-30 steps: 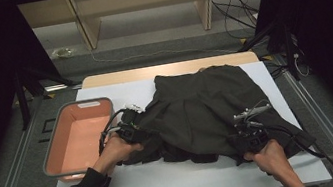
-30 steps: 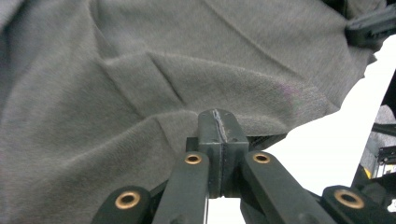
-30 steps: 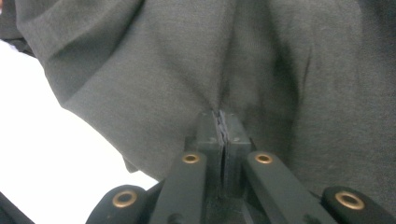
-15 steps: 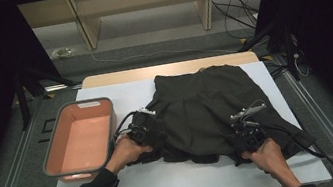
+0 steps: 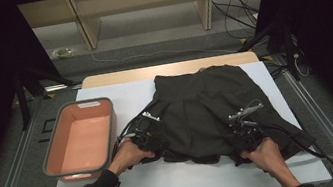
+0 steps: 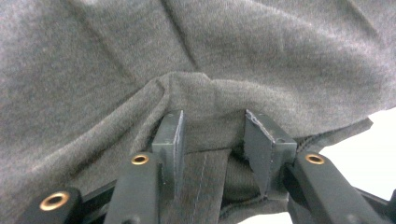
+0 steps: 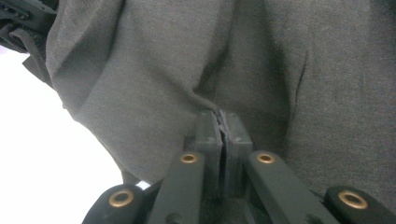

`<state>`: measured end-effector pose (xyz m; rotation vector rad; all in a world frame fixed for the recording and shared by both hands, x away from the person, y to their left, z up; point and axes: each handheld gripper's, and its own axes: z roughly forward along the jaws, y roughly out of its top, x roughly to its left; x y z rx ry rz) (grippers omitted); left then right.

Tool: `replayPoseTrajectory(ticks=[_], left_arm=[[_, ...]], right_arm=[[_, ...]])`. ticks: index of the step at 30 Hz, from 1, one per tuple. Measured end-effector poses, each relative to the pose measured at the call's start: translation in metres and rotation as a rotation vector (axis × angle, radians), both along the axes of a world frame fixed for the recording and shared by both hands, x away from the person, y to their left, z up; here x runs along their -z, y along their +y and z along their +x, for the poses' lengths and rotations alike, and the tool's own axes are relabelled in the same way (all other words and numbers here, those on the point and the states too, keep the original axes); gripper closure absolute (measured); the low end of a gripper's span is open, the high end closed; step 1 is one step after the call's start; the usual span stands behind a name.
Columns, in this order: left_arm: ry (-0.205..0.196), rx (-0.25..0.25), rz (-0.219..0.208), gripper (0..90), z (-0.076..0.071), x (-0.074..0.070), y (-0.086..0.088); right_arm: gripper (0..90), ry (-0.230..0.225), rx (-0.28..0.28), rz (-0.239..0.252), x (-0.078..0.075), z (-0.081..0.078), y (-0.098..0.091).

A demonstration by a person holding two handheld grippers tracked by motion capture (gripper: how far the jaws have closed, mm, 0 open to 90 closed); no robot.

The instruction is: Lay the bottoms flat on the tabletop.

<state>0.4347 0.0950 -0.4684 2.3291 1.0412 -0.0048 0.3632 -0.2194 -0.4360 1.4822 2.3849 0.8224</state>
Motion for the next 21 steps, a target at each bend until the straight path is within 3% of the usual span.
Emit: replayPoseTrajectory(ticks=[5,8,16,21], left_arm=[[0.009,0.007,0.020,75.7,-0.001,0.002,0.001],[-0.001,0.014,0.010,86.4,-0.005,-0.003,0.001],[-0.026,0.036,-0.085,88.4,-0.023,-0.032,0.026],[-0.008,0.072,-0.085,88.4,-0.037,-0.030,0.036]], right_arm=[[87.7,0.001,0.000,-0.001,0.000,0.000,0.000],[87.4,-0.001,0.001,0.002,0.000,0.000,-0.001],[85.2,0.028,0.020,0.016,0.003,0.000,-0.009],[87.1,0.047,0.024,0.007,0.007,-0.002,-0.011]])
